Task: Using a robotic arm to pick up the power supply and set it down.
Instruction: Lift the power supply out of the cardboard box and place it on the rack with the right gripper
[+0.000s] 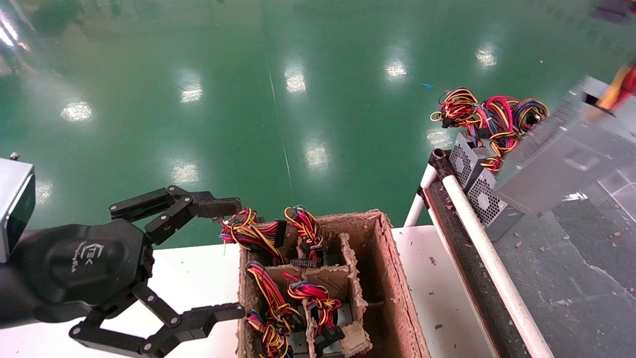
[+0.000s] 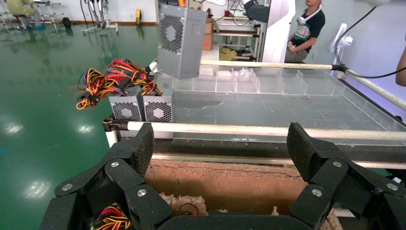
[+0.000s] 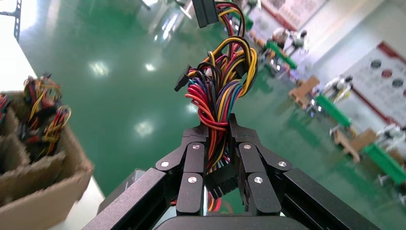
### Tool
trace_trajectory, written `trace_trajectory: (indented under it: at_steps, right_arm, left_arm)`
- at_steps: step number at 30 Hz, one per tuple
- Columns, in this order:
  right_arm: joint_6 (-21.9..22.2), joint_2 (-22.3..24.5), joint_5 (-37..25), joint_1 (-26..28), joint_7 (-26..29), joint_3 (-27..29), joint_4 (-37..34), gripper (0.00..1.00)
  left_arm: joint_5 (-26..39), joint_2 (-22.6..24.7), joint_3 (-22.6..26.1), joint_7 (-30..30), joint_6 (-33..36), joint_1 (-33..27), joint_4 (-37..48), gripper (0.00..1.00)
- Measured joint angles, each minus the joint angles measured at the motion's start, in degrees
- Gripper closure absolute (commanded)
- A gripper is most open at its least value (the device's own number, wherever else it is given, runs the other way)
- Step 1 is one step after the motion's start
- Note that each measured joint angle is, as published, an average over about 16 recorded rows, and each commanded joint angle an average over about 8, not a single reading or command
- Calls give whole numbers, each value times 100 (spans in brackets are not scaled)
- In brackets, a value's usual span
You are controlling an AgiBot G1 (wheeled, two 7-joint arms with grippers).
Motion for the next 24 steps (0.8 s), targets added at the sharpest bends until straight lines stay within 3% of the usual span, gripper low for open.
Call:
trace_trajectory:
  at_steps: [6, 13, 18, 24]
  right_arm:
    - [-325, 359, 56, -760, -136, 329, -488, 100]
    - [-503, 364, -44, -1723, -461, 703, -1071, 100]
    - [-274, 209, -237, -2329, -684, 977, -1256, 100]
    - [329, -4, -514, -2889, -742, 1276, -1034, 100]
  left_arm:
    - [0, 0, 0, 0, 0, 0, 0, 0]
    - [0, 0, 1, 0, 0, 0, 0, 0]
    - [0, 0, 1, 0, 0, 0, 0, 0]
    - [-1, 0, 1, 0, 0, 0, 0, 0]
